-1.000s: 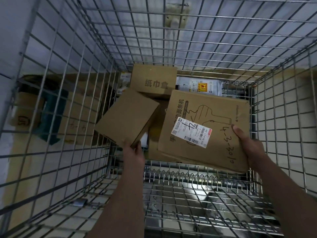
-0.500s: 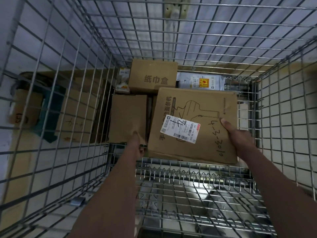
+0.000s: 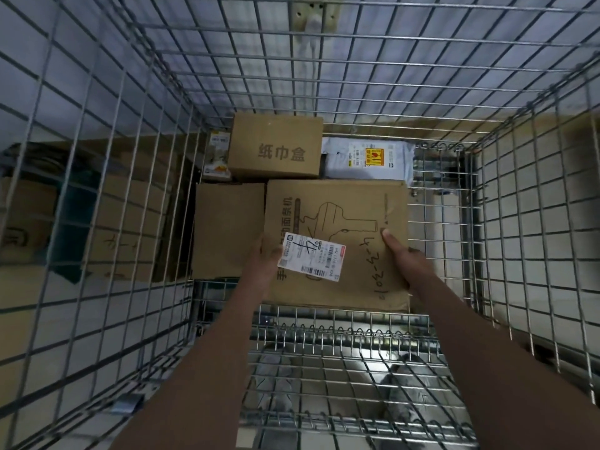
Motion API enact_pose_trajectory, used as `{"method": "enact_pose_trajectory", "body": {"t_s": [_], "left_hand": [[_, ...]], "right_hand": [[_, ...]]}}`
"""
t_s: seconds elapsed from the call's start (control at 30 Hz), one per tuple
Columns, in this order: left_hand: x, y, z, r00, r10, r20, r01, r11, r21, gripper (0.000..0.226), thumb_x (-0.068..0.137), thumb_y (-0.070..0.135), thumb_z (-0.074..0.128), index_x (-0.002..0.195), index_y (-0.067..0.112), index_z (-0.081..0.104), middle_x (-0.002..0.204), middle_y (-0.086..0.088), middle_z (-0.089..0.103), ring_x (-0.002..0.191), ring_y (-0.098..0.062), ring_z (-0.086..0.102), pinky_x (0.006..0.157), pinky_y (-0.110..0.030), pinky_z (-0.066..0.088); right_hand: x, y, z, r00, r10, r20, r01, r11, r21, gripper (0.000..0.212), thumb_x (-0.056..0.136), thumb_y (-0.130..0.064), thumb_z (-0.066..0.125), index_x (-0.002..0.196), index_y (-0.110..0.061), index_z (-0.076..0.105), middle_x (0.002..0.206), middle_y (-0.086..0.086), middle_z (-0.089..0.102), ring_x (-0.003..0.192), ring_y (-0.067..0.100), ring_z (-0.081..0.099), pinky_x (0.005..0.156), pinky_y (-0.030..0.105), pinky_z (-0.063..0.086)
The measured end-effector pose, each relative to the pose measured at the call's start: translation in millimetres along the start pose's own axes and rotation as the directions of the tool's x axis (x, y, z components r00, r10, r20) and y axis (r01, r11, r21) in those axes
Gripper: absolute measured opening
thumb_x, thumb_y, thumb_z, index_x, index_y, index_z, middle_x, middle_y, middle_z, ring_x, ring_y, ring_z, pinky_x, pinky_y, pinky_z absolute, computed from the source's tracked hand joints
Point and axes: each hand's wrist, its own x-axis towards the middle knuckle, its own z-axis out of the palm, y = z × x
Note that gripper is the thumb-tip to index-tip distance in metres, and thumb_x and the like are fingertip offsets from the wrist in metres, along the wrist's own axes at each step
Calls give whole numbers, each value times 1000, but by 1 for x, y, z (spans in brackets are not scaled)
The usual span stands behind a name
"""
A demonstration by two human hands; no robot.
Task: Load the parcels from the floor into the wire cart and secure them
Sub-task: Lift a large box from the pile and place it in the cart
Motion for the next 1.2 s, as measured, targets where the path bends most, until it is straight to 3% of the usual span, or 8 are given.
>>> {"method": "enact_pose_trajectory", "body": {"t_s": [0.17, 0.23, 0.47, 0.6, 0.7, 0.93, 1.07, 1.2], "left_hand": [[16, -4, -1, 998, 64, 28, -66, 994, 89, 60, 101, 23, 50, 155, 36, 26, 143, 0, 55, 116, -19, 62, 93, -32, 54], [20, -4, -1, 996, 88, 18, -90, 990, 109, 58, 101, 18, 46, 153, 39, 29, 130, 2, 64, 99, -13, 67, 76, -32, 61], [17, 0, 11, 973, 219, -73, -191, 940, 282, 27, 104, 27, 48, 128, 20, 55, 104, 7, 68, 86, -12, 66, 51, -12, 46], [14, -2, 19, 968, 213, -132, -171, 947, 273, 17, 105, 27, 47, 115, 16, 57, 101, -5, 71, 85, -23, 70, 64, -36, 60], [13, -5, 22, 969, 205, -134, -166, 952, 258, 11, 106, 28, 45, 98, 29, 52, 99, -5, 69, 85, -25, 68, 75, -47, 60], [18, -7, 19, 955, 199, -219, -143, 959, 246, 7, 104, 26, 49, 103, 20, 53, 89, 8, 62, 89, -20, 63, 67, -28, 48], [17, -3, 19, 952, 195, -236, -137, 960, 244, 22, 105, 26, 45, 119, 12, 55, 92, 6, 61, 78, -9, 57, 56, -18, 37], [23, -3, 7, 957, 224, -182, -166, 943, 290, 31, 104, 30, 45, 128, 13, 55, 106, -4, 68, 95, -21, 64, 66, -23, 45]], "right_hand": [[7, 12, 2, 994, -36, 107, 41, 998, -47, 94, 68, -80, 65, 133, -13, 57, 125, 10, 63, 110, 30, 61, 102, 48, 49], [10, 15, -2, 989, -69, 128, 78, 995, -66, 84, 75, -74, 65, 133, -14, 58, 128, 12, 63, 114, 32, 60, 102, 53, 49], [9, 20, -16, 989, -16, 144, 29, 996, -89, 65, 91, -53, 61, 137, -7, 52, 129, 11, 61, 115, 31, 59, 102, 50, 49], [11, 30, -11, 991, -41, 126, 53, 994, -95, 83, 82, -68, 62, 135, -4, 54, 129, 11, 61, 115, 32, 60, 103, 50, 48], [11, 24, -4, 998, -60, 33, 65, 984, -167, 60, 98, -48, 55, 134, 1, 56, 119, 12, 59, 119, 34, 57, 98, 37, 46], [27, 14, 8, 994, -113, -7, 112, 988, -110, 48, 99, -38, 57, 129, -2, 61, 119, 13, 63, 103, 25, 56, 95, 36, 47], [31, 15, 8, 995, -98, -7, 96, 985, -141, 53, 99, -42, 56, 130, 1, 58, 124, 16, 62, 115, 33, 58, 102, 42, 47], [34, 22, 13, 996, -85, 6, 84, 980, -178, 57, 97, -48, 54, 132, -2, 57, 129, 18, 62, 117, 36, 58, 103, 48, 47]]}}
